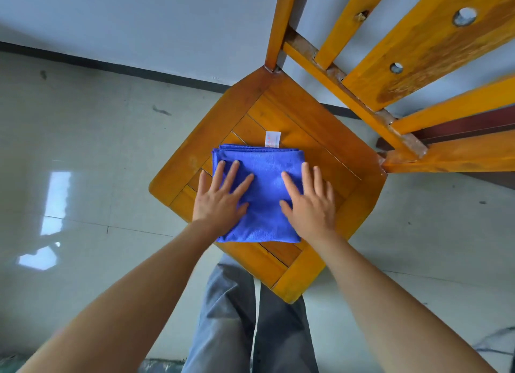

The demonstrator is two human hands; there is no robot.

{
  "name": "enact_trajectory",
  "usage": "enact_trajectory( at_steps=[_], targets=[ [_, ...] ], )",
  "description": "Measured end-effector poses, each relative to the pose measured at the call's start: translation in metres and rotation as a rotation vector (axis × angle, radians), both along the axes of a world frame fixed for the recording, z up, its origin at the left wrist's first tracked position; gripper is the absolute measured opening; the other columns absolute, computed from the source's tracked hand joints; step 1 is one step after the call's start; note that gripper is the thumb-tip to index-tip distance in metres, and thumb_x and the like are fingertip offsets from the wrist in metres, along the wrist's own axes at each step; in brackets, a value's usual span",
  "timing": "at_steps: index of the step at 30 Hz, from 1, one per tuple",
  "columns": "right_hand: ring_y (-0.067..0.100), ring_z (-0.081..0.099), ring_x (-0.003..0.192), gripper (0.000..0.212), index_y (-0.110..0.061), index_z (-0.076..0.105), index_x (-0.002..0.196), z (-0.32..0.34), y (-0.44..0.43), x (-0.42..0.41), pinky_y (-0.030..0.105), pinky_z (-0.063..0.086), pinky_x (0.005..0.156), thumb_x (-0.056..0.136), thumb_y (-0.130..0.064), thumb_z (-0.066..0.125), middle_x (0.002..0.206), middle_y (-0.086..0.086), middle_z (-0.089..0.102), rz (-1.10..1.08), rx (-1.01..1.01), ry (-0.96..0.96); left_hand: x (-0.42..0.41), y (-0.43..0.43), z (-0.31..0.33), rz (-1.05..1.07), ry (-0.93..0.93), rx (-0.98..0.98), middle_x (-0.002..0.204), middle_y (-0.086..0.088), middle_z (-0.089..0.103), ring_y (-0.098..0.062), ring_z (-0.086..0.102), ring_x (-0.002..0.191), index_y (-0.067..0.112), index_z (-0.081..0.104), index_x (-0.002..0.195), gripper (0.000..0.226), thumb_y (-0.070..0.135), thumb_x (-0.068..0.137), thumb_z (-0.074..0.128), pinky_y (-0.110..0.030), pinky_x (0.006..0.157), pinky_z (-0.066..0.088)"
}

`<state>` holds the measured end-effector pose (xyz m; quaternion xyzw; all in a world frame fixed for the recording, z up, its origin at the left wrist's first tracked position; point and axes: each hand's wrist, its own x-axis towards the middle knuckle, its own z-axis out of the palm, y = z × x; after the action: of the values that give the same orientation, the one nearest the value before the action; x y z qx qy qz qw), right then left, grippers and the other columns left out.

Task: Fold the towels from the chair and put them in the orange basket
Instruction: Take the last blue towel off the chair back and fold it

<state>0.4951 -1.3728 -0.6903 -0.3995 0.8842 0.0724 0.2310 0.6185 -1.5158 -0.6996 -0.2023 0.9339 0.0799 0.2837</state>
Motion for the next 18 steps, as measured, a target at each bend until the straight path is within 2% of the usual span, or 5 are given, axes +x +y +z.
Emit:
enact_trajectory(
  at_steps=[3, 6, 11, 14, 18],
  targets=[
    [0.035, 0.007, 0.144, 0.064, -0.023, 0.013, 0.149, 0.005, 0.002, -0.019, 0.049, 0.019, 0.113, 0.094, -0.049, 0.036, 0.156, 0.017, 0.009, -0.371, 0.137, -0.090, 0.000, -0.020, 0.007, 0.269, -0.073, -0.027, 0.158, -0.004, -0.007, -0.028, -0.008, 0.145, 0.033, 0.000, 0.148, 0.070, 0.057, 0.092, 0.033, -0.051, 0.115, -0.001],
    [0.038, 0.024, 0.140, 0.065, -0.015, 0.030, 0.144, 0.010, 0.014, -0.013, 0.051, 0.030, 0.107, 0.090, -0.043, 0.051, 0.151, 0.022, 0.025, -0.253, 0.044, -0.008, 0.011, -0.023, 0.014, 0.531, -0.077, -0.013, 0.157, -0.013, -0.001, -0.031, -0.005, 0.145, 0.019, 0.009, 0.150, 0.071, 0.047, 0.093, 0.041, -0.051, 0.115, 0.003],
    [0.036, 0.054, 0.119, 0.072, -0.014, 0.060, 0.123, 0.000, 0.038, 0.024, 0.047, 0.049, 0.091, 0.062, -0.047, 0.079, 0.130, 0.018, 0.056, 0.384, -0.185, 0.012, 0.040, 0.018, 0.003, 0.059, 0.352, -0.129, 0.140, -0.022, 0.043, -0.036, 0.030, 0.132, 0.008, 0.039, 0.133, 0.069, 0.045, 0.076, 0.052, -0.055, 0.108, 0.022],
    [0.037, 0.051, 0.123, 0.076, -0.020, 0.057, 0.126, -0.013, 0.040, 0.029, 0.048, 0.048, 0.091, 0.057, -0.040, 0.083, 0.135, 0.017, 0.052, 0.442, -0.042, -0.041, 0.054, 0.041, -0.013, -0.198, 0.282, -0.087, 0.139, -0.016, 0.048, -0.030, 0.030, 0.131, 0.009, 0.034, 0.134, 0.105, 0.058, 0.051, 0.075, -0.048, 0.107, 0.021],
    [0.038, 0.058, 0.112, 0.041, -0.026, 0.063, 0.118, -0.020, 0.036, 0.031, 0.045, 0.053, 0.087, 0.083, -0.017, 0.043, 0.125, 0.016, 0.060, 0.428, -0.173, 0.046, 0.060, 0.041, -0.026, -0.158, 0.276, -0.119, 0.136, -0.010, 0.053, -0.029, 0.049, 0.126, 0.016, 0.036, 0.133, 0.082, 0.041, 0.062, 0.069, -0.049, 0.101, 0.035]
  ],
)
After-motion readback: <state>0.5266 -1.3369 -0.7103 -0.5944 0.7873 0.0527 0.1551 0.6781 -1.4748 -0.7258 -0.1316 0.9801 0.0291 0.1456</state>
